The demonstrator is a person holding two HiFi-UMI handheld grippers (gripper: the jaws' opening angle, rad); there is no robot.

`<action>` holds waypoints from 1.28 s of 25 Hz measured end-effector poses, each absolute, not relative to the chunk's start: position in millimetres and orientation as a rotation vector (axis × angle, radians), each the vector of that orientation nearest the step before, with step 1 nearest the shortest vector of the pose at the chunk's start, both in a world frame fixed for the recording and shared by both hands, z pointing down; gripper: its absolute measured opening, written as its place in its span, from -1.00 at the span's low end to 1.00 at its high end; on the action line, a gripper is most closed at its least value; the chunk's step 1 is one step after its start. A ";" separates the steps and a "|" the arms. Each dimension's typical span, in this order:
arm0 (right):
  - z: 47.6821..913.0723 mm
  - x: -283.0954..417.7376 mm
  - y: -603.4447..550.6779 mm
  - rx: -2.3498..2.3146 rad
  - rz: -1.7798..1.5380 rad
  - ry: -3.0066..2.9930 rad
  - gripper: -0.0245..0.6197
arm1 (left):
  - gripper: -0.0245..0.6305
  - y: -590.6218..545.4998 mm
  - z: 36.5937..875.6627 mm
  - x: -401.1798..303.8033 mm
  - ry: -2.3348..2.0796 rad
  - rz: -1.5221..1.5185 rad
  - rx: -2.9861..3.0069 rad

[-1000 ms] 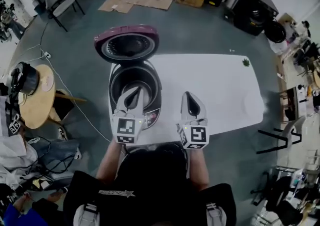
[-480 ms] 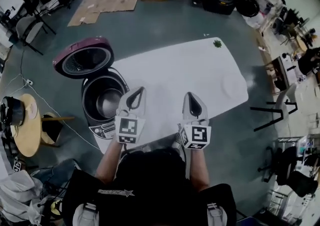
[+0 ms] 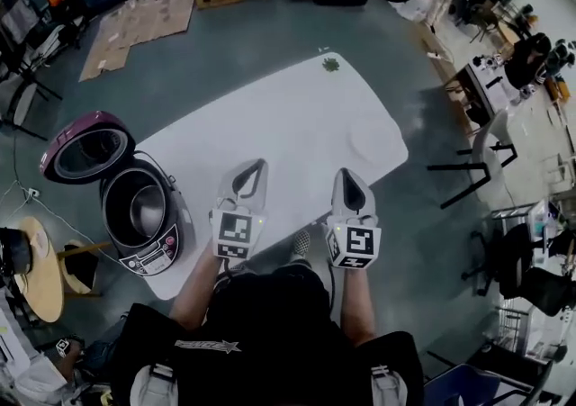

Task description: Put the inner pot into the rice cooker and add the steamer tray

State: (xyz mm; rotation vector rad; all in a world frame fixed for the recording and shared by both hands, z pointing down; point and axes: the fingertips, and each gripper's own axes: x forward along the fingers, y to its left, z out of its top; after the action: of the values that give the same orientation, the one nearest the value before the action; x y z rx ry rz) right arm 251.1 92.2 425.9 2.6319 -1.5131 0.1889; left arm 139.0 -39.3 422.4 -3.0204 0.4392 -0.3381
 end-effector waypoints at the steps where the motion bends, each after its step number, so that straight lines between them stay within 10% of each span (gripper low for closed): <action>1: 426.5 263.7 102.5 2.650 0.193 -1.486 -0.90 | -0.89 -31.4 423.1 154.1 0.409 -0.339 -3.022; 23: 511.9 466.8 246.6 2.835 0.419 -1.054 -0.90 | -0.83 80.6 497.0 399.8 0.002 -0.460 -3.096; 32: 579.0 533.9 242.2 2.837 0.621 -1.071 -0.25 | -0.21 80.5 567.2 459.3 -0.021 -0.684 -3.140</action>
State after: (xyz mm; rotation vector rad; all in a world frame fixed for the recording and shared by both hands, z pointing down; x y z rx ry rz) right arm 533.9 242.2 579.0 2.8369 -1.0708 0.6207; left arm 459.3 80.5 567.2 -3.1398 -0.0212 -0.6842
